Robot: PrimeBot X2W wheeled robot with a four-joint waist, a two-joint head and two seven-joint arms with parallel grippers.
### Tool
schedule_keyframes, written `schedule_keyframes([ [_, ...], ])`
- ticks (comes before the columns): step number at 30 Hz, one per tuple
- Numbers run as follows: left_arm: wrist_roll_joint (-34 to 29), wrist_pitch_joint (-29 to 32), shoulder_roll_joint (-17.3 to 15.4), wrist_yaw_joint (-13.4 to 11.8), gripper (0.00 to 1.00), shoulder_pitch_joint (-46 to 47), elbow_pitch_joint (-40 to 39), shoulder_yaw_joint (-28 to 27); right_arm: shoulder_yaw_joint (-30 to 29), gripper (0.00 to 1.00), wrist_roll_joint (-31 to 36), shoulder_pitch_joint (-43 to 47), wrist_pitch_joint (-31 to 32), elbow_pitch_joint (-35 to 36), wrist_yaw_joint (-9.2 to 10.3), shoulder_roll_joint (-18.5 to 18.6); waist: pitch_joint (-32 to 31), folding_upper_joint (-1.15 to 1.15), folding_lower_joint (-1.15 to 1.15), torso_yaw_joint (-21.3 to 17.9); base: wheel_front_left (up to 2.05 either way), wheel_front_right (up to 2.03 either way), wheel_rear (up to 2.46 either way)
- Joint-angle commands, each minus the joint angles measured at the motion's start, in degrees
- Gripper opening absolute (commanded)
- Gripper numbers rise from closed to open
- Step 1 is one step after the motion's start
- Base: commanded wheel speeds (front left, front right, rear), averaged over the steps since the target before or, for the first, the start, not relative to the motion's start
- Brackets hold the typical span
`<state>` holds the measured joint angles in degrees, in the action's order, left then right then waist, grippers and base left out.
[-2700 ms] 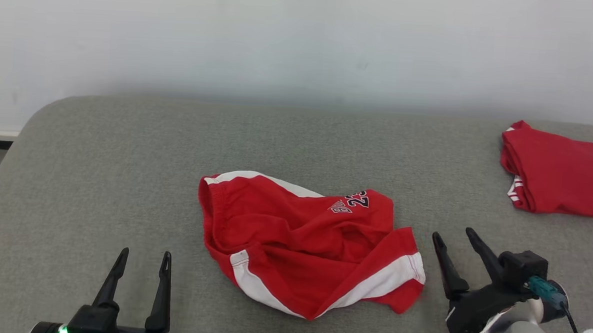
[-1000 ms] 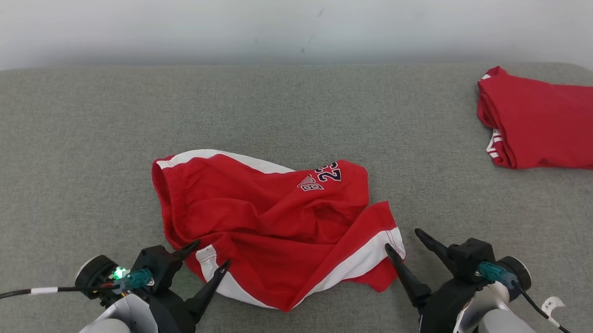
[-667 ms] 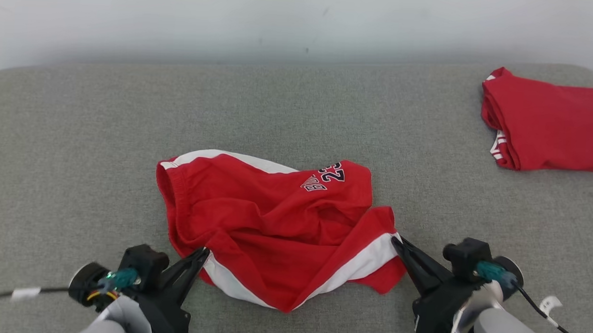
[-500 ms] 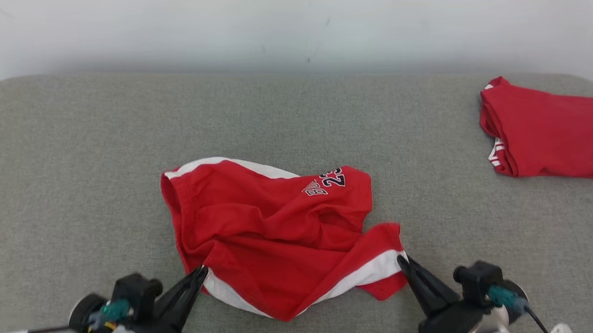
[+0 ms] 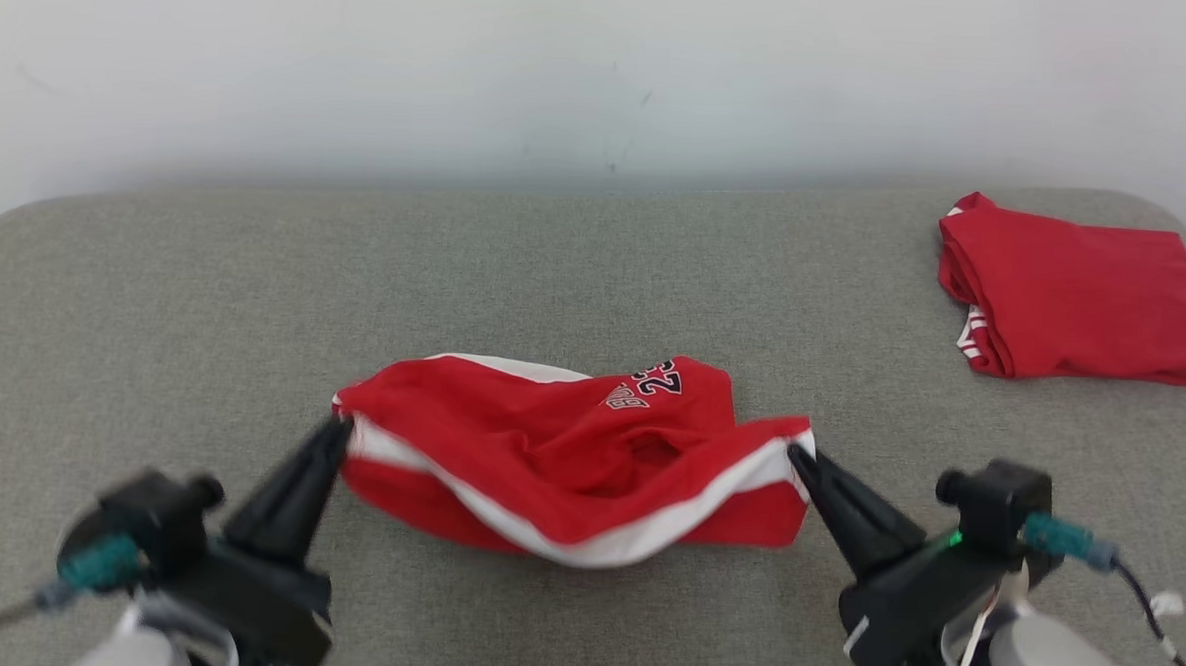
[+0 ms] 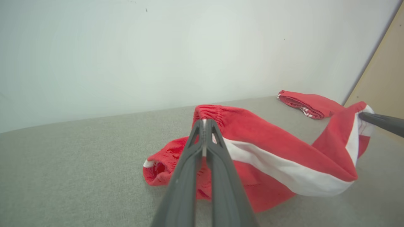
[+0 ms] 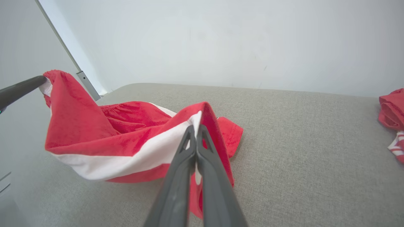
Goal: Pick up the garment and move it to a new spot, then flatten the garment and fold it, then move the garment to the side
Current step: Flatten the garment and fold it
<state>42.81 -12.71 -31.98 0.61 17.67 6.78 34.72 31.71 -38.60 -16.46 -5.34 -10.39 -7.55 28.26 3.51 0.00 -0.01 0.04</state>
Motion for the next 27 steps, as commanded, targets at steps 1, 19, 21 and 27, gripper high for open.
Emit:
schedule_keyframes([
  [1, 2.03, 1.13, -0.41, 1.11, 0.0, 3.24, -1.03, -1.33, -0.41, 0.0, -1.47, -2.13, 1.5, 1.2, 0.16, 0.51, 0.35, 0.0, 0.01, 0.29, 0.0, 0.0, 0.0],
  [19, 9.73, 15.95, 0.3, 6.83, 0.0, 61.05, 13.94, -5.93, -6.98, 0.0, -18.0, -57.23, 14.54, -11.93, 0.16, -5.42, 23.86, 0.0, 0.01, -2.47, 0.0, 0.0, 0.0],
  [21, 11.19, 15.32, 0.52, 6.85, 0.0, 66.57, 15.71, -5.3, -8.33, 0.0, -18.5, -63.18, 14.02, -15.06, 0.16, -6.36, 26.02, 0.0, 0.01, -2.85, 0.0, 0.0, 0.0],
  [27, 16.0, 13.15, 0.77, 6.87, 0.0, 80.31, 21.45, -1.69, -8.96, 0.0, -16.9, -76.83, 12.05, -23.08, 0.16, -7.75, 30.79, 0.0, 0.01, -3.98, 0.0, 0.0, 0.0],
])
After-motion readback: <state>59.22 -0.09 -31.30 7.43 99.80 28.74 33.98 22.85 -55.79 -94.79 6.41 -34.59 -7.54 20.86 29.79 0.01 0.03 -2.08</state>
